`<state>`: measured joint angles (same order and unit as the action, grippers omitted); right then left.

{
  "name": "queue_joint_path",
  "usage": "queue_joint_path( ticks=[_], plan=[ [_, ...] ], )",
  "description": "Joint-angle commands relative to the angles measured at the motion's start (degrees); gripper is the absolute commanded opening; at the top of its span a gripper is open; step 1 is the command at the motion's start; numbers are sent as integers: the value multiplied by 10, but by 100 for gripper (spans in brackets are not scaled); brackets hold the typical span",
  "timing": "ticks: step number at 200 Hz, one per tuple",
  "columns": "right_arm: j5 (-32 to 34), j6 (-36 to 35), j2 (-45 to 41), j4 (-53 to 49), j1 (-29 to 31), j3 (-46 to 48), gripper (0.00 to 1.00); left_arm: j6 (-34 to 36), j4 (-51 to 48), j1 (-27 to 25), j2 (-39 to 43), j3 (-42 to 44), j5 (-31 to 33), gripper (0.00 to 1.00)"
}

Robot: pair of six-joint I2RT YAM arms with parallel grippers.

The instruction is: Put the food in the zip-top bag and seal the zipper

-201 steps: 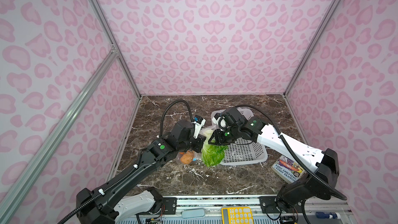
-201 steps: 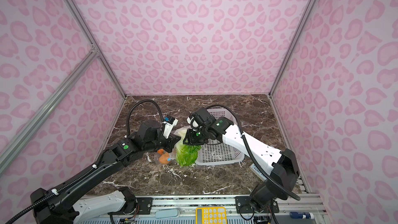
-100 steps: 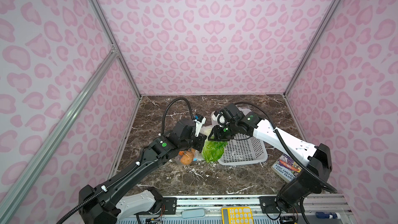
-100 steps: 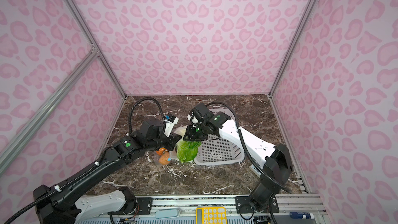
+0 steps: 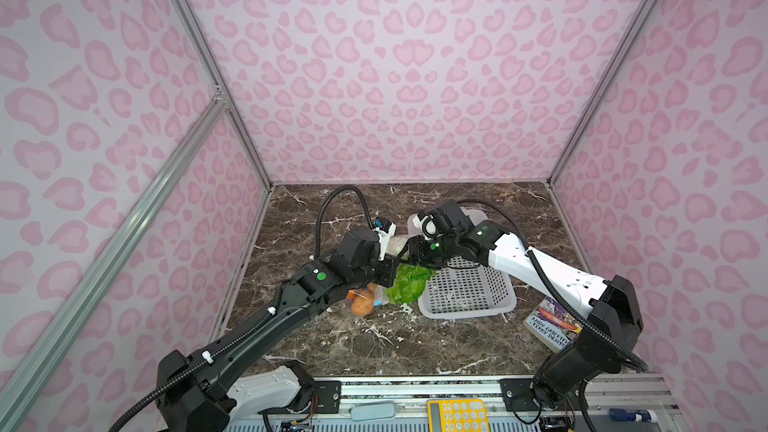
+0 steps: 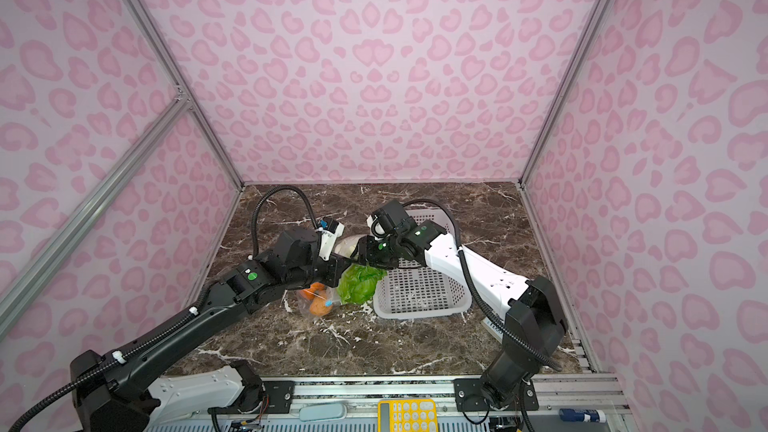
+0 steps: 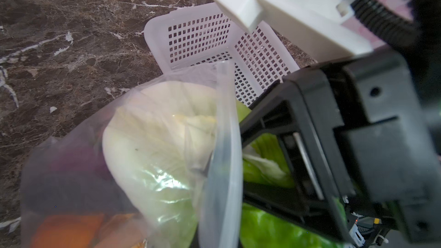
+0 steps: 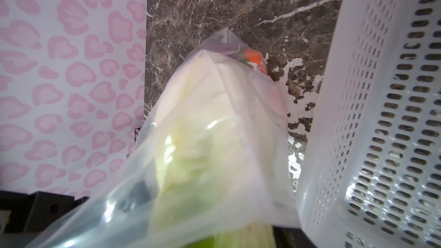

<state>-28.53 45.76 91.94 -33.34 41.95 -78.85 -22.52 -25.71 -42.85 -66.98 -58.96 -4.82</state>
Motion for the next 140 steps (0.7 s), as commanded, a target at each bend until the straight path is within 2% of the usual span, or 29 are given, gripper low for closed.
queue_joint_path(
  ticks=[1, 28, 76, 87, 104, 140],
  plan=[
    [-20, 28, -19, 65, -14, 30, 64, -14, 44, 0, -17, -12, -27, 3],
    [-20, 59, -45, 121, -37, 87, 69, -27, 61, 0, -43, -18, -21, 3],
    [19, 14, -48, 106, -53, 102, 79, -67, 59, 6, -107, -46, -13, 3],
    [32, 0, -52, 97, -56, 100, 83, -74, 59, 6, -121, -51, -15, 3],
    [51, -23, -59, 84, -60, 95, 98, -81, 58, 6, -137, -57, -18, 3],
    [51, -44, -69, 82, -77, 100, 98, -87, 57, 6, -163, -66, -27, 3]
  ],
)
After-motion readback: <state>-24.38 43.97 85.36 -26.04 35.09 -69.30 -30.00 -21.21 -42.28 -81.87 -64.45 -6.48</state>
